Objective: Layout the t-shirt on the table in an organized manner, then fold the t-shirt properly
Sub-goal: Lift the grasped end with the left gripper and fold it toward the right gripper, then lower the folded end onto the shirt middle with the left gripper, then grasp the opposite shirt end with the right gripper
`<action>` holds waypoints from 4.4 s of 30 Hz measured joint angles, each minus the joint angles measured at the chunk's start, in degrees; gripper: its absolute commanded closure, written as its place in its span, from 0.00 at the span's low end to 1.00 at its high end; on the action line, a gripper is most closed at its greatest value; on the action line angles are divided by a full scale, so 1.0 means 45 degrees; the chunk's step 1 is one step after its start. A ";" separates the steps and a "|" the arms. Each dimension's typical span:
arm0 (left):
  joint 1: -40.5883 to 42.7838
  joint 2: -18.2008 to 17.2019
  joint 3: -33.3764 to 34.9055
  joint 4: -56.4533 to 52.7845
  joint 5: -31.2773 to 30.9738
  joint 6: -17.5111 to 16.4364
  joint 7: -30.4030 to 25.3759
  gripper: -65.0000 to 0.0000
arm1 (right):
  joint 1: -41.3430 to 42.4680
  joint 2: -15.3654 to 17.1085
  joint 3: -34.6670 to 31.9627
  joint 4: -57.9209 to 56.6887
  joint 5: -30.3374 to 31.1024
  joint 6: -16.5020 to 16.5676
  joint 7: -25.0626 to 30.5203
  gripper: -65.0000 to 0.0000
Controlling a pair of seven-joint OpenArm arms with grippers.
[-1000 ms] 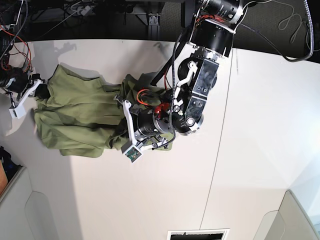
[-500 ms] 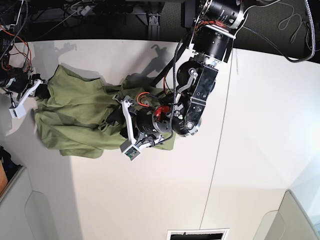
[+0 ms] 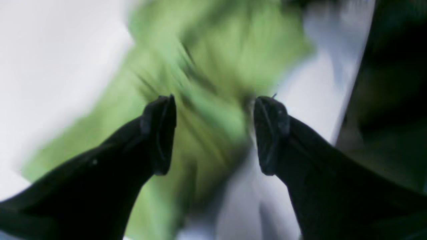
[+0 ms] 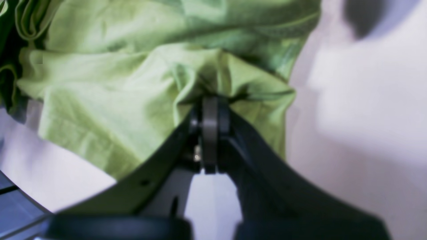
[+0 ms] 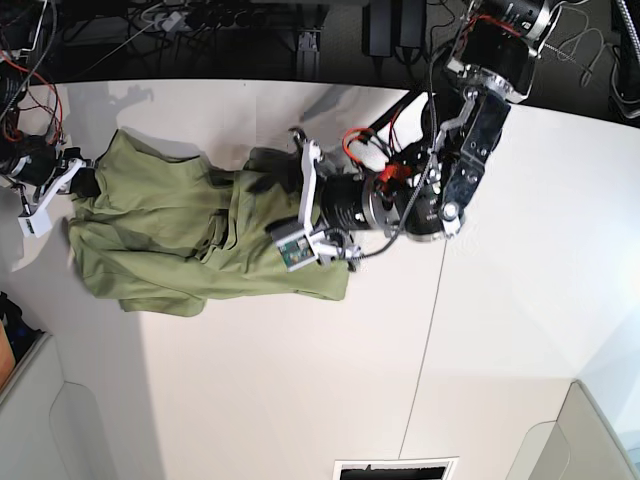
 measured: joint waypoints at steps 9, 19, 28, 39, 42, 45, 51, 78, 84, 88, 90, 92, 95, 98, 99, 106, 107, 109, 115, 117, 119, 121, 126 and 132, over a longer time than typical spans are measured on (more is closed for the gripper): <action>0.0214 -0.1122 0.3225 0.0053 0.6377 0.3342 -0.3143 0.40 | 0.0005 -0.0019 0.0000 0.0000 0.0000 0.0000 -0.0097 1.00; -0.0151 -0.1015 0.4648 -0.0049 0.6819 0.3585 -0.3458 0.40 | 0.0005 -0.0019 0.0000 0.0000 0.0015 0.0000 -0.0189 1.00; -0.0155 -0.0777 0.5017 -0.0850 0.7339 0.3934 -0.4129 0.40 | 0.0005 -0.0019 0.0000 0.0000 0.0044 0.0000 -0.0204 1.00; -0.0899 0.0427 0.5037 -0.2754 0.8097 0.4265 -0.4240 0.40 | 0.0005 -0.0019 0.0000 0.0000 0.0058 0.0000 -0.0209 1.00; -0.1292 0.0403 0.5037 -0.2744 0.8106 0.4265 -0.3861 0.43 | 0.0005 -0.0024 0.0000 0.0000 0.0053 0.0000 -0.0209 1.00; -0.1413 0.0403 0.5027 -0.2705 0.8126 0.4265 -0.3871 0.74 | 0.0005 -0.0019 0.0000 0.0000 0.0058 0.0005 -0.0238 1.00; -0.1418 0.0403 0.5037 -0.2705 0.8126 0.3866 -0.3813 1.00 | 0.0005 -0.0019 0.0000 0.0000 0.0058 0.0005 -0.0238 1.00; -0.1030 0.2579 0.4571 -0.3419 0.8582 0.7232 -0.3934 0.54 | 0.0005 -0.0019 0.0000 0.0000 0.0189 0.0000 -0.0204 1.00; -0.1287 0.2647 0.4546 -0.3211 0.9428 0.8884 -0.3371 0.54 | 0.0034 -0.0068 0.0398 0.0442 0.0432 -0.0049 -0.0476 0.58; -0.1243 0.2550 0.4551 -0.3041 0.9466 0.8971 -0.3007 0.54 | 0.0015 -0.0058 0.1054 0.1355 0.0379 -0.0049 -0.0491 0.58; -0.1234 0.2565 0.4556 -0.2943 0.9452 0.8966 -0.3026 0.54 | 0.0044 0.0087 0.1214 0.1598 0.0413 -0.0049 -0.0432 0.58; -0.1214 0.2579 0.4556 -0.2914 0.9199 0.8718 -0.3045 0.54 | 0.0049 0.0146 0.1365 0.1603 0.0384 -0.0049 -0.0253 0.58; -0.1175 0.2584 0.4561 -0.2914 0.8529 0.8174 -0.3016 0.54 | 0.0029 0.0160 0.1370 0.1593 -0.0296 -0.0049 0.0112 0.58; -0.1175 0.2579 0.4634 -0.2914 0.7990 0.7820 -0.3016 0.54 | 0.0049 0.0160 0.1370 0.1588 -0.0529 -0.0296 0.0928 0.58; -0.1175 0.2579 0.4687 -0.2914 0.7810 0.7616 -0.3016 0.54 | 0.0126 0.0155 0.1370 0.1569 -0.0636 -0.0296 0.0962 0.58; -0.1069 0.2589 0.5455 -0.2885 0.7465 0.7465 -0.3070 0.54 | 0.2244 0.0151 0.1384 -0.0277 -0.0855 -0.0384 0.1287 0.58; -0.0991 0.2589 0.5469 -0.2875 0.7465 0.7465 -0.3065 0.54 | 0.2594 0.0141 0.1389 -0.0607 -0.0874 -0.0364 0.1277 0.58; -0.0801 0.2579 0.5464 -0.2875 0.7475 0.7436 -0.3041 0.54 | 0.3254 0.0049 0.1409 -0.1345 -0.0889 -0.0369 0.1302 0.58; -0.0544 0.2555 0.5469 -0.2875 0.7708 0.7461 -0.3065 0.54 | 0.4828 -0.0724 0.0976 -0.3157 -0.1865 -0.0330 0.1880 0.58; -0.0544 0.2555 0.5464 -0.2871 0.7713 0.7436 -0.3070 0.54 | 0.5221 -0.1039 0.0529 -0.3546 -0.2346 -0.0340 0.2307 0.58; -0.0539 0.2555 0.5464 -0.2871 0.7713 0.7470 -0.3060 0.54 | 0.5532 -0.1370 -0.0019 -0.3997 -0.2686 -0.0359 0.2545 0.58; -0.0539 0.2555 0.5464 -0.2871 0.7718 0.7470 -0.3055 0.54 | 0.5722 -0.1661 -0.0520 -0.4391 -0.2914 -0.0384 0.2647 0.58; -0.0539 0.2555 0.5464 -0.2871 0.7766 0.7475 -0.3060 0.54 | 0.5897 -0.1899 -0.1423 -0.4813 -0.3177 -0.0418 0.2628 0.90; -0.0534 0.2555 0.4925 -0.2871 0.7762 0.7427 -0.3060 0.54 | 0.5853 -0.1797 -0.1423 -0.4158 -0.2783 -0.0427 0.1690 1.00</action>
